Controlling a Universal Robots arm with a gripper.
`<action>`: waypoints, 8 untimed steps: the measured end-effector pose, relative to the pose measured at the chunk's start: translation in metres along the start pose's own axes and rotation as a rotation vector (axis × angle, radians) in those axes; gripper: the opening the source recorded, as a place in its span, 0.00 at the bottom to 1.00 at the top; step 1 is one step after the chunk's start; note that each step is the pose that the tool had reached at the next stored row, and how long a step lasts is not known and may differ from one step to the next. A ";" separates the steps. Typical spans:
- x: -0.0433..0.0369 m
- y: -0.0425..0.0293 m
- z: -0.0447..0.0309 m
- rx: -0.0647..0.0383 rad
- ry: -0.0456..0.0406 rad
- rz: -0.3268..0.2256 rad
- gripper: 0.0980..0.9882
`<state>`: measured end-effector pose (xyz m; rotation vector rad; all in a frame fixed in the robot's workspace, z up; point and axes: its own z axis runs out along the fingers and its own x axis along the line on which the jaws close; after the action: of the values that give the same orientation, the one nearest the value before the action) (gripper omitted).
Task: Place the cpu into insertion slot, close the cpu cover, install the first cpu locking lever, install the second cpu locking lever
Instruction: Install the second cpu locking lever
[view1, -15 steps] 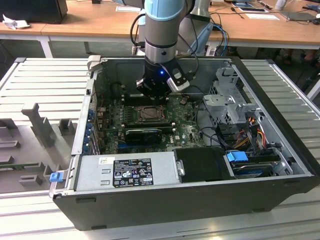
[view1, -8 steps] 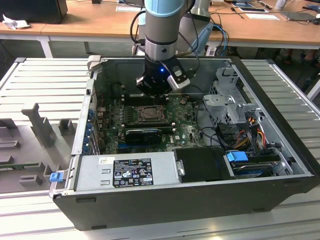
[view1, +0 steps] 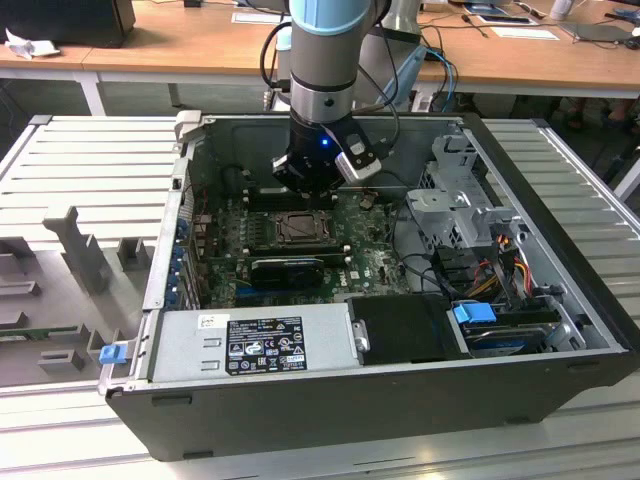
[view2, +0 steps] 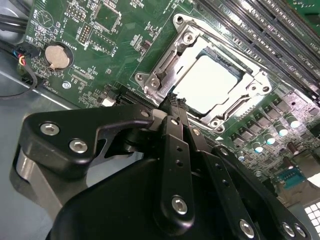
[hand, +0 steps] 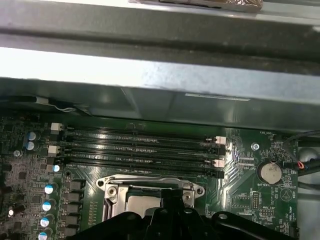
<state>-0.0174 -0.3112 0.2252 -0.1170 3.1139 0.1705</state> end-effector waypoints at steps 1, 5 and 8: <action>0.0000 -0.0002 -0.0006 0.000 0.0001 0.000 0.01; -0.0001 -0.0010 -0.0060 0.000 0.0000 0.000 0.01; 0.0001 -0.0035 -0.0062 0.000 0.0000 0.000 0.01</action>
<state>-0.0174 -0.3153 0.2310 -0.1171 3.1139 0.1706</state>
